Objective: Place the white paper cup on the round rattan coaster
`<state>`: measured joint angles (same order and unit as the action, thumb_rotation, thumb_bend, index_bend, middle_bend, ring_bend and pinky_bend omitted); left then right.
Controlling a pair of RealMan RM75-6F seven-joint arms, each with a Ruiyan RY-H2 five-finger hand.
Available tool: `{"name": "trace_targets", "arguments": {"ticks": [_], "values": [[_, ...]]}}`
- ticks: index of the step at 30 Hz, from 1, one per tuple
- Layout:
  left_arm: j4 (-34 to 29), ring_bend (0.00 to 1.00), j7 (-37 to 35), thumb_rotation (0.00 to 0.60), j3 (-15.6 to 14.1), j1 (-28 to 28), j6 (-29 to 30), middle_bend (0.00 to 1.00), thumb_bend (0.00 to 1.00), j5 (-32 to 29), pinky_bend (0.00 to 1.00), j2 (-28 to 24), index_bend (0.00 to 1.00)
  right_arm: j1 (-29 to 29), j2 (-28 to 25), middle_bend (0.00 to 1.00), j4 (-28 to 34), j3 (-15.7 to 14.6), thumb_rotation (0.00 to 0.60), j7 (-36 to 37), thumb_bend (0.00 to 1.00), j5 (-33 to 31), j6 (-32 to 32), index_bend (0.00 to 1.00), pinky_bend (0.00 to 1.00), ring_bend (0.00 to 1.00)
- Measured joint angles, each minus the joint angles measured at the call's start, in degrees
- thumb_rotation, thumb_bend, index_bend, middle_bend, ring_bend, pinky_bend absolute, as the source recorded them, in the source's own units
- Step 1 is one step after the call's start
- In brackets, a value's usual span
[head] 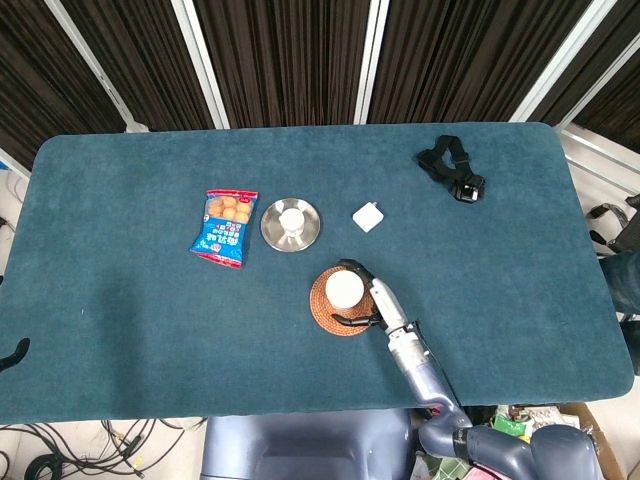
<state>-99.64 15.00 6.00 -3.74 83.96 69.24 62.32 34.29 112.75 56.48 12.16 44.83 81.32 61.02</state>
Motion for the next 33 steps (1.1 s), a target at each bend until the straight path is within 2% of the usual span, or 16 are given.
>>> {"name": "trace_targets", "arguments": {"ticks": [5,9,14,17,22,29,33], "values": [[-0.1,0.0,0.2,0.6,0.0,0.0,0.0,0.03,0.26,-0.2,0.0,-0.1,0.0,0.1,-1.0,0.01,0.5,-0.2,0.6,0.7,0.04,-0.2,-0.9,0.05,0.09,0.06],[-0.2,0.0,0.1,0.6,0.0,0.1,0.0,0.03,0.26,-0.1,0.0,-0.1,0.0,-0.4,-2.5,0.01,1.5,0.1,0.6,0.6,0.04,0.1,0.8,0.03,0.09,0.06],[-0.2,0.0,0.0,0.6,0.0,0.0,-0.2,0.03,0.26,-0.3,0.0,-0.1,0.0,-1.6,-7.5,0.02,3.7,-0.4,0.6,-0.3,0.04,1.4,3.1,0.01,0.09,0.06],[-0.2,0.0,0.0,0.6,0.2,-0.1,-0.2,0.03,0.26,-0.4,0.0,0.0,0.0,-2.9,-12.4,0.02,5.2,-1.9,0.6,-1.7,0.04,3.2,4.6,0.01,0.09,0.06],[-0.3,0.0,0.5,0.6,0.1,-0.1,-0.1,0.03,0.26,-0.5,0.0,0.2,0.0,-5.8,-22.0,0.02,5.2,-5.6,0.6,-10.0,0.04,7.7,9.5,0.01,0.09,0.06],[-0.5,0.0,0.7,0.6,0.1,-0.1,0.4,0.03,0.26,-0.4,0.0,0.4,0.0,-8.6,-29.1,0.02,3.2,-7.0,0.6,-21.5,0.05,10.1,15.4,0.0,0.09,0.06],[-0.4,0.0,0.9,0.6,0.1,0.0,0.6,0.03,0.26,-0.1,0.0,0.5,0.0,-10.7,-34.0,0.02,5.4,-7.8,0.6,-26.3,0.05,10.3,17.2,0.0,0.09,0.06]]}}
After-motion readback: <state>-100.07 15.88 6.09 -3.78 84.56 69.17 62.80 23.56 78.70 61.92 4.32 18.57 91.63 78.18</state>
